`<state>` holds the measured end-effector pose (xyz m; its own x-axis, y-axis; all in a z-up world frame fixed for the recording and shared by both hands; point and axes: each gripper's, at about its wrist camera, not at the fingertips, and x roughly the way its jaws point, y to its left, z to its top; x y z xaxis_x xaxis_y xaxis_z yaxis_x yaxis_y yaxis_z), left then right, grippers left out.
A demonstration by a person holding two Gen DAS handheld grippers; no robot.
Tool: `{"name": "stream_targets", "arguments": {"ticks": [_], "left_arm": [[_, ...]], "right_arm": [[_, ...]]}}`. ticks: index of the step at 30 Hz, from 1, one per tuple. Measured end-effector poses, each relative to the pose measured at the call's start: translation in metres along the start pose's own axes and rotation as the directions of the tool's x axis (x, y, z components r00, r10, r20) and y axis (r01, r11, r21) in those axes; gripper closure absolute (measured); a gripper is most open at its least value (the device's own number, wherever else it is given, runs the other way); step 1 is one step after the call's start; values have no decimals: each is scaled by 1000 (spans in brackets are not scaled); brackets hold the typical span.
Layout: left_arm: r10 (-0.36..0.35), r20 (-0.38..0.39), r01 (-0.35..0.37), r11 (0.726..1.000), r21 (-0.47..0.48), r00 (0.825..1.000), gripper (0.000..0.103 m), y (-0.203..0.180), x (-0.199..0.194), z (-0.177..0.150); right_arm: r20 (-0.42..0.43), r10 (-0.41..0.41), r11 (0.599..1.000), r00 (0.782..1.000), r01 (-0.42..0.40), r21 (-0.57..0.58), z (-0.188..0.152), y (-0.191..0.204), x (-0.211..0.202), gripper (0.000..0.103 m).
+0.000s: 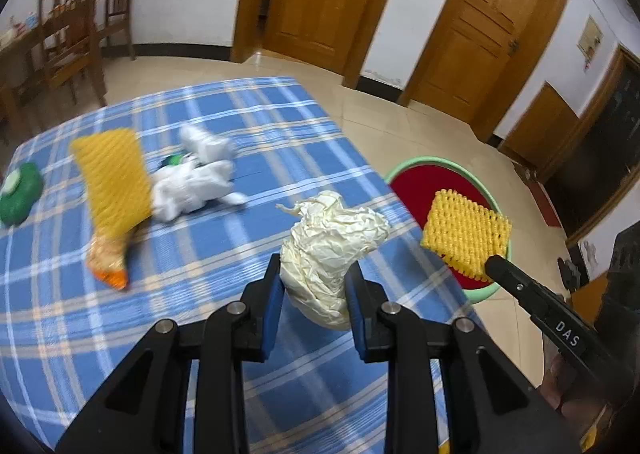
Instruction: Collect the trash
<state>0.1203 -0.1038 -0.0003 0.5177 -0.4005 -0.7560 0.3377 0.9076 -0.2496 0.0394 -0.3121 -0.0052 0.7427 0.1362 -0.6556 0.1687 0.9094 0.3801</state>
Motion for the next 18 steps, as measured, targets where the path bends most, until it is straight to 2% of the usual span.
{"name": "stream_targets", "arguments": {"ticks": [18], "left_arm": [[-74, -73, 84, 987, 139, 995, 74, -78, 66, 30]], "right_arm": [[-9, -133, 984, 991, 133, 121, 11, -75, 12, 92]]}}
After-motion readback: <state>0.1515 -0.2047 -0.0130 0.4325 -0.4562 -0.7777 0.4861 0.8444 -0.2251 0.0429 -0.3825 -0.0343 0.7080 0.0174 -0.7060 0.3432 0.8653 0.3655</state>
